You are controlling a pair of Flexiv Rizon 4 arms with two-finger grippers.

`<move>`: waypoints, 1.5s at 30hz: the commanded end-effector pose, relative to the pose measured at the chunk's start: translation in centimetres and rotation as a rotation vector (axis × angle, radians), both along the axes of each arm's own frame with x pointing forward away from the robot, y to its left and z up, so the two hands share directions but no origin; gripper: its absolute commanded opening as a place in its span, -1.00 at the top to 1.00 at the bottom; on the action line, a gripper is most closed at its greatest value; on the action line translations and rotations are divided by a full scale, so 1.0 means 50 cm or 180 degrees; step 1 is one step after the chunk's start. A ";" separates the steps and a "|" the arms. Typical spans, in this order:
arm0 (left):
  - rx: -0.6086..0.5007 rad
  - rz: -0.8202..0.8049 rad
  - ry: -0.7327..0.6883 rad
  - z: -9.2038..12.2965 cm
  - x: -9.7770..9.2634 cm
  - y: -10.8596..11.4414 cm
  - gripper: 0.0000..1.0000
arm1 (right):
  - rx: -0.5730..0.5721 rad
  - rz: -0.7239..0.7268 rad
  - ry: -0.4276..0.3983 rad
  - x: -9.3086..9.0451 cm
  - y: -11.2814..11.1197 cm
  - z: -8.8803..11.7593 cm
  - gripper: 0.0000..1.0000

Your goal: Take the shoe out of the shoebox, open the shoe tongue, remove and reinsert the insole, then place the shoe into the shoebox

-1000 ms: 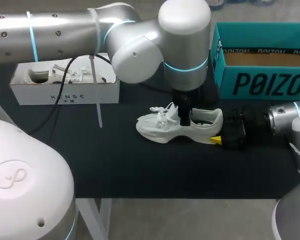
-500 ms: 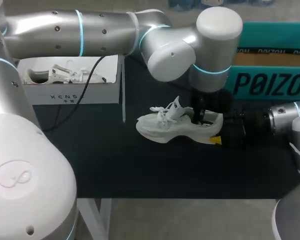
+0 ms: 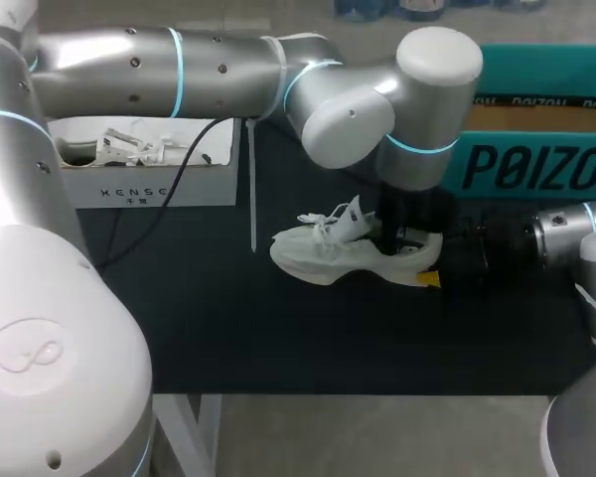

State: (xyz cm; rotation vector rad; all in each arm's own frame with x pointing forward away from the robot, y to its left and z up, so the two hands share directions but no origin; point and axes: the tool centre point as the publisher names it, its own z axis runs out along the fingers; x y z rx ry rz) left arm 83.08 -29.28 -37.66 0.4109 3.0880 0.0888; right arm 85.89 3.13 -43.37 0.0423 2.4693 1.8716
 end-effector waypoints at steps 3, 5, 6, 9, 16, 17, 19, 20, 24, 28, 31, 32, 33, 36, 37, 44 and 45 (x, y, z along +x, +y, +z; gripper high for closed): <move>-0.0024 0.0032 0.0016 -0.023 0.007 0.023 1.00 | -0.0004 -0.0007 0.0002 -0.003 0.001 -0.010 1.00; 0.0025 0.0022 0.0007 -0.027 0.012 0.023 1.00 | -0.0004 -0.0007 0.0002 -0.003 0.001 -0.010 1.00; 0.0026 0.0024 0.0006 -0.031 0.014 0.022 1.00 | -0.0004 -0.0007 0.0002 -0.003 0.001 -0.010 1.00; 0.0051 -0.0015 0.0000 -0.042 0.019 0.014 0.62 | -0.0004 -0.0007 0.0002 -0.003 0.001 -0.010 1.00; 0.0029 -0.0083 0.0034 -0.058 0.021 -0.002 0.27 | -0.0004 -0.0007 0.0002 -0.003 0.001 -0.010 1.00; 0.0026 -0.0088 0.0036 -0.059 0.021 -0.003 0.27 | -0.0004 -0.0007 0.0002 -0.003 0.001 -0.010 1.00; 0.0027 -0.0103 0.0022 -0.061 0.021 -0.005 0.24 | -0.0004 -0.0007 0.0002 -0.003 0.001 -0.010 1.00; 0.0024 -0.0106 0.0007 -0.062 0.021 -0.005 0.22 | -0.0004 -0.0007 0.0002 -0.003 0.001 -0.010 1.00; 0.0021 -0.0099 -0.0116 -0.070 0.028 -0.002 0.11 | -0.0004 -0.0007 0.0002 -0.003 0.001 -0.010 1.00; -0.0024 -0.0145 -0.0220 -0.092 0.037 -0.001 0.18 | -0.0004 -0.0007 0.0002 -0.003 0.001 -0.010 1.00; -0.0026 -0.0183 -0.0246 -0.120 0.043 -0.004 0.37 | -0.0004 -0.0007 0.0002 -0.003 0.001 -0.010 1.00; -0.0036 -0.0192 -0.0301 -0.130 0.046 -0.005 0.53 | -0.0004 -0.0007 0.0002 -0.003 0.001 -0.010 1.00; -0.0046 -0.0190 -0.0329 -0.136 0.048 -0.006 1.00 | -0.0004 -0.0007 0.0002 -0.003 0.001 -0.010 1.00; -0.0145 -0.0179 -0.0357 -0.144 0.053 -0.005 1.00 | -0.0004 -0.0007 0.0002 -0.003 0.001 -0.010 1.00; -0.0157 -0.0190 -0.0354 -0.145 0.054 -0.004 1.00 | -0.0004 -0.0007 0.0002 -0.003 0.001 -0.010 1.00; -0.0312 -0.0140 -0.0505 -0.113 0.049 0.002 1.00 | -0.0004 -0.0007 0.0002 -0.003 0.001 -0.010 1.00; -0.0322 -0.0147 -0.0530 -0.107 0.048 0.002 1.00 | -0.0004 -0.0007 0.0002 -0.003 0.001 -0.010 1.00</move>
